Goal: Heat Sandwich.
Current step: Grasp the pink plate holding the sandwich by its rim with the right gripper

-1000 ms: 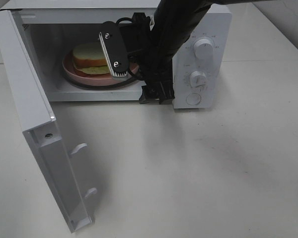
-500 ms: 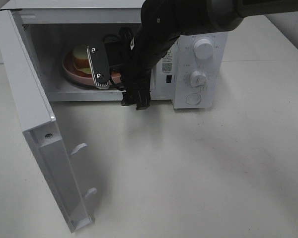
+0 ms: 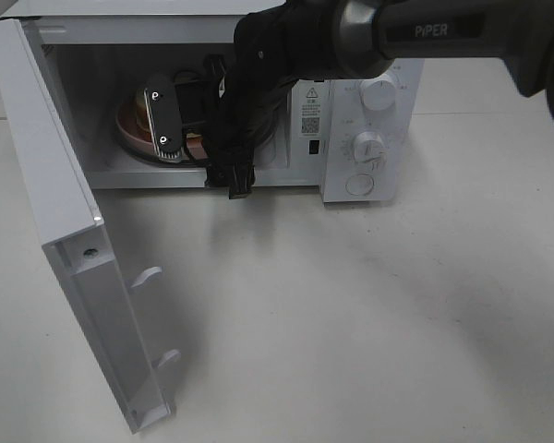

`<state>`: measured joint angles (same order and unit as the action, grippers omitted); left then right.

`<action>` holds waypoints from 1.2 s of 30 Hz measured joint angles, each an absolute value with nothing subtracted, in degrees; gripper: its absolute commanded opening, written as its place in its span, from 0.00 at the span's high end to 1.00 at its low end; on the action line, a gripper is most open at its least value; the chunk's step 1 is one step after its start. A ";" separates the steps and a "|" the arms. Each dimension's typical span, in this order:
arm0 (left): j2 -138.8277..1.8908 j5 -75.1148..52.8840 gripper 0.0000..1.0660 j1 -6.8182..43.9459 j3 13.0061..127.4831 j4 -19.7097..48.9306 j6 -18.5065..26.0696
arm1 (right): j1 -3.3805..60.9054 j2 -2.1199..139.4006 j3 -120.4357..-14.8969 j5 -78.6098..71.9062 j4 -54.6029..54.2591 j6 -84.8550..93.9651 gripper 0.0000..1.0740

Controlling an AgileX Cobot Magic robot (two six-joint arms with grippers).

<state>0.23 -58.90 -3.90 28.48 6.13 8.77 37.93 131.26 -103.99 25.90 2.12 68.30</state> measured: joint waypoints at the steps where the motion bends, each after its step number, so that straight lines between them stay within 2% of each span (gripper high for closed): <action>1: 0.23 -58.90 0.03 -3.90 28.48 6.13 8.77 | 37.93 131.89 -104.68 25.95 2.18 68.01 0.22; 14: 0.23 -58.90 0.03 -3.90 28.48 6.13 8.77 | 37.93 139.00 -116.48 32.37 5.39 65.20 0.23; 36: 0.23 -58.90 0.03 -3.90 28.48 6.13 8.77 | 37.24 145.47 -123.76 33.35 7.16 64.40 0.25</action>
<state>0.23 -58.90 -3.90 28.48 6.13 8.77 37.24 145.47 -123.76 33.35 7.16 64.40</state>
